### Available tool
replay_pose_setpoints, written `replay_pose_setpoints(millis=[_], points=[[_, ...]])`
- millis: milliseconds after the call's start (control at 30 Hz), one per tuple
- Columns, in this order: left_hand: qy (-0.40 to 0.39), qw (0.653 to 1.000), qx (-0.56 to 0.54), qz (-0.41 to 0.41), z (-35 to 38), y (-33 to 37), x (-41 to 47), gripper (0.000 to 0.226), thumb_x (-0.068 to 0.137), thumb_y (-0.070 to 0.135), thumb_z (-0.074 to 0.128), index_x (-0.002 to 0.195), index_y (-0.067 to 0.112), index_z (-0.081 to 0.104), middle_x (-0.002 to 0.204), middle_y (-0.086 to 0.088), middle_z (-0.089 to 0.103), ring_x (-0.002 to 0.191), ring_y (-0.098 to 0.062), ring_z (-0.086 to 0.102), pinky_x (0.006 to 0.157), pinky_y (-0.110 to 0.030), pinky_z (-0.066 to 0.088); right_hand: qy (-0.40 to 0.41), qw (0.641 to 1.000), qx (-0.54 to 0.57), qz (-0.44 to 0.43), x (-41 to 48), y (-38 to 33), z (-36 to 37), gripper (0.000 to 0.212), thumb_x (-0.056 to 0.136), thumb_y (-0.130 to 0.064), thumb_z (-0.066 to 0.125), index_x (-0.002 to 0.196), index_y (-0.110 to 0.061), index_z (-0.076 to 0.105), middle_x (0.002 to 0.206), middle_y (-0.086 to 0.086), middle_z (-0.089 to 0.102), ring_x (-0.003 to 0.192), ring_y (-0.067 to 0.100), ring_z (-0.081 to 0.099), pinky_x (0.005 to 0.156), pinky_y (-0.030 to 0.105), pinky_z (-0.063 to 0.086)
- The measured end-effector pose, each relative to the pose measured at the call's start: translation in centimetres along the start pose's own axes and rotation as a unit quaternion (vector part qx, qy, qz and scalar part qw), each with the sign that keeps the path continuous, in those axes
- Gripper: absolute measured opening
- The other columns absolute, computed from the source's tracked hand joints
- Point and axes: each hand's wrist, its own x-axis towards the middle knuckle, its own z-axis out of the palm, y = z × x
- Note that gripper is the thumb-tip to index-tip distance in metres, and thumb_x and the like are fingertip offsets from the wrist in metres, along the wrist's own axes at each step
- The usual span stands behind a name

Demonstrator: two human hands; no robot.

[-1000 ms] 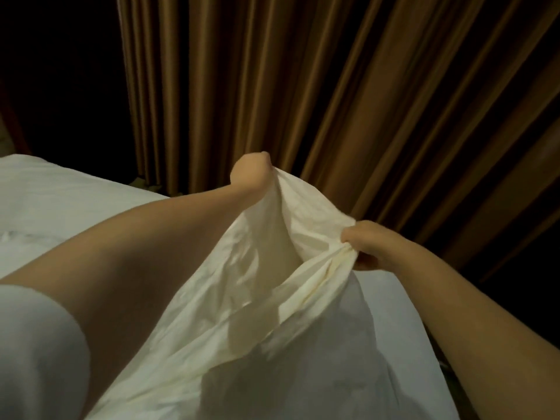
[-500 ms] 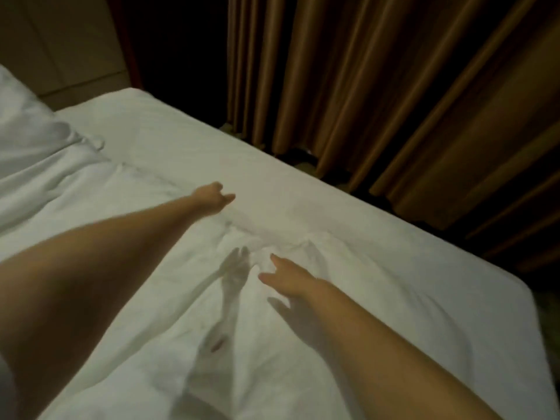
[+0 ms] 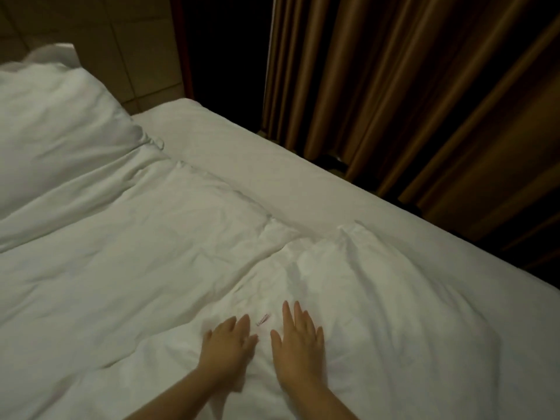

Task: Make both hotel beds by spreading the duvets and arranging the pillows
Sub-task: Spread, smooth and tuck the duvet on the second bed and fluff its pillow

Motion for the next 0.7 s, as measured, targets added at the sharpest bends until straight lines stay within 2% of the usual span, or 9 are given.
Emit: replay_pose_setpoints(millis=[33,67,100,167,233,300,367,533,700], points=[[0.03,0.999,0.026,0.001,-0.2,0.0,-1.1,0.053,0.083,0.056,0.055,0.128,0.029,0.049,0.124,0.003,0.054,0.113,-0.017,0.055,0.095,-0.044,0.043,0.016,1.0,-0.004,-0.011,-1.3,-0.1,0.5,0.055,0.083,-0.06,0.053,0.126,-0.028,0.061,0.123,0.002,0.066,0.104,0.023,0.067,0.08,0.049,0.054],[0.032,0.999,0.038,-0.011,-0.3,0.1,-2.2,0.057,0.088,0.056,0.048,0.138,0.03,0.041,0.141,0.002,0.045,0.128,-0.018,0.044,0.105,-0.049,0.033,0.027,1.0,-0.012,-0.012,-2.3,-0.1,1.2,0.059,0.065,-0.061,0.073,0.114,-0.027,0.07,0.113,0.0,0.071,0.094,0.021,0.071,0.072,0.047,0.056],[0.027,0.998,0.044,-0.035,-0.5,-0.1,-3.7,0.057,0.095,0.053,0.035,0.147,0.03,0.028,0.152,0.003,0.03,0.14,-0.018,0.029,0.112,-0.049,0.021,0.031,0.999,-0.009,-0.002,-3.7,-0.3,1.5,0.068,0.046,-0.056,0.085,0.106,-0.027,0.074,0.109,-0.001,0.072,0.091,0.02,0.071,0.068,0.046,0.057],[0.0,0.996,0.044,-0.083,-0.4,-0.9,-6.4,0.055,0.099,0.049,0.022,0.15,0.032,0.015,0.158,0.003,0.014,0.145,-0.018,0.013,0.115,-0.048,0.01,0.037,0.999,0.0,0.004,-6.1,-0.3,2.1,0.075,0.034,-0.049,0.092,0.104,-0.027,0.075,0.11,-0.002,0.071,0.092,0.019,0.071,0.068,0.046,0.056],[0.016,0.994,0.054,-0.091,-0.2,-2.0,-10.4,0.055,0.098,0.049,0.022,0.15,0.032,0.015,0.158,0.001,0.013,0.145,-0.019,0.011,0.115,-0.05,0.01,0.026,1.0,-0.01,-0.01,-9.5,-0.6,2.4,0.075,0.047,-0.048,0.089,0.116,-0.026,0.07,0.124,-0.001,0.065,0.104,0.021,0.067,0.078,0.05,0.054],[0.025,0.992,0.052,-0.108,-0.3,-3.2,-13.9,0.055,0.098,0.05,0.024,0.15,0.032,0.015,0.158,0.001,0.013,0.145,-0.02,0.013,0.114,-0.051,0.012,-0.006,1.0,0.007,-0.019,-12.1,-1.3,2.9,0.069,0.084,-0.048,0.063,0.146,-0.029,0.037,0.154,-0.003,0.031,0.138,0.019,0.037,0.107,0.051,0.032],[0.015,0.99,0.065,-0.126,-0.5,-4.7,-17.2,0.056,0.099,0.05,0.024,0.15,0.032,0.012,0.158,0.0,0.012,0.145,-0.021,0.014,0.114,-0.051,0.013,-0.053,0.998,0.022,-0.014,-14.1,-2.2,4.1,0.06,0.1,-0.043,0.034,0.153,-0.032,0.007,0.161,-0.007,0.0,0.147,0.016,0.008,0.116,0.045,0.01],[0.0,0.985,0.042,-0.169,-0.7,-9.5,-22.2,0.056,0.099,0.05,0.026,0.15,0.035,0.011,0.159,-0.001,0.012,0.142,-0.022,0.022,0.111,-0.05,0.024,-0.082,0.995,0.054,-0.018,-18.2,-6.2,5.4,0.064,0.1,-0.042,0.033,0.153,-0.032,-0.002,0.161,-0.005,-0.008,0.148,0.019,0.001,0.118,0.044,0.012],[-0.057,0.988,0.023,-0.144,0.3,-14.0,-24.3,0.059,0.098,0.051,0.027,0.151,0.034,0.006,0.157,-0.003,0.018,0.136,-0.026,0.033,0.103,-0.045,0.035,-0.089,0.995,0.046,0.015,-20.2,-10.3,6.4,0.069,0.097,-0.047,0.037,0.152,-0.033,-0.002,0.161,-0.005,-0.009,0.147,0.023,0.0,0.117,0.049,0.01]])
